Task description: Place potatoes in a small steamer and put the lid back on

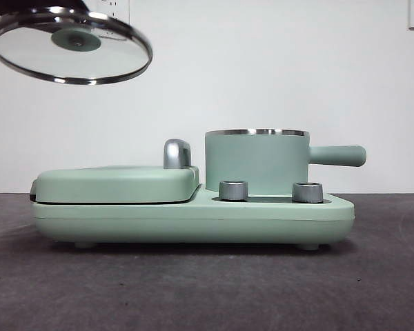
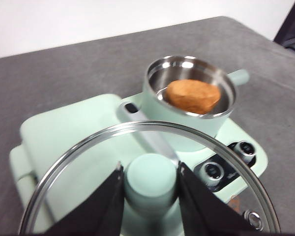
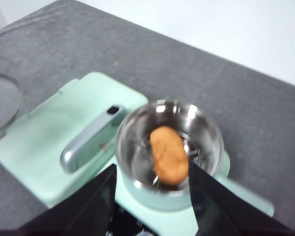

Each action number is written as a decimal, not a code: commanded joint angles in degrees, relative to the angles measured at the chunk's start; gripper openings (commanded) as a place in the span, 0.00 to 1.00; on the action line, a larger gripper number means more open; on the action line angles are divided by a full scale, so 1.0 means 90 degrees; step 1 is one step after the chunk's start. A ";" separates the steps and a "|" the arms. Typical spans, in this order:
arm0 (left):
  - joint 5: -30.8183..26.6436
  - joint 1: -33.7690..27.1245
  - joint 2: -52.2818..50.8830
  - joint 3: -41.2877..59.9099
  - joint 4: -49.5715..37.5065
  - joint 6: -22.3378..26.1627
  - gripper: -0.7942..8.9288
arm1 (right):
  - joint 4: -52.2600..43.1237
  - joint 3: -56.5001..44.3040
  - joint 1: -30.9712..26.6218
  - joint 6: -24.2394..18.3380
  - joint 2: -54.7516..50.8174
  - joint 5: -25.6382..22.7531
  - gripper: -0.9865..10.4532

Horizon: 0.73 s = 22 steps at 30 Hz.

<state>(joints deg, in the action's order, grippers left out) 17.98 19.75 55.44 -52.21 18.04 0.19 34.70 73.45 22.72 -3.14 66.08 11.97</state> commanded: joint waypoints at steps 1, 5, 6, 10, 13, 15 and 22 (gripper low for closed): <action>0.0066 0.0107 0.0010 -0.0095 -0.0357 -0.0032 0.09 | -0.0238 -0.0629 0.0044 0.0187 -0.0534 -0.0005 0.29; 0.0066 0.0240 0.0068 -0.0095 -0.0682 -0.0034 0.09 | -0.0284 -0.1545 0.0044 0.0185 -0.1299 -0.0002 0.29; 0.0061 0.0287 0.0102 -0.0095 -0.0765 -0.0041 0.09 | -0.0287 -0.1766 0.0046 0.0182 -0.1501 -0.0002 0.29; 0.0051 0.0471 0.0316 -0.0097 -0.1090 -0.0085 0.09 | -0.0474 -0.2555 0.0046 0.0187 -0.2263 -0.0002 0.29; -0.0051 0.0658 0.0578 -0.0100 -0.1457 -0.0102 0.09 | -0.0673 -0.3041 0.0046 0.0294 -0.2817 -0.0007 0.29; -0.0206 0.0797 0.0772 -0.0112 -0.1707 -0.0100 0.09 | -0.0714 -0.3264 0.0046 0.0338 -0.3111 -0.0005 0.29; -0.0542 0.1243 0.1753 -0.0282 -0.2679 0.0100 0.09 | -0.0619 -0.3691 0.0044 0.0352 -0.3859 -0.0007 0.29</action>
<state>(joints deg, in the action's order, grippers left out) 13.34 30.37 70.15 -52.53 -3.57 0.43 29.36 40.21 22.81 -0.80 31.40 11.94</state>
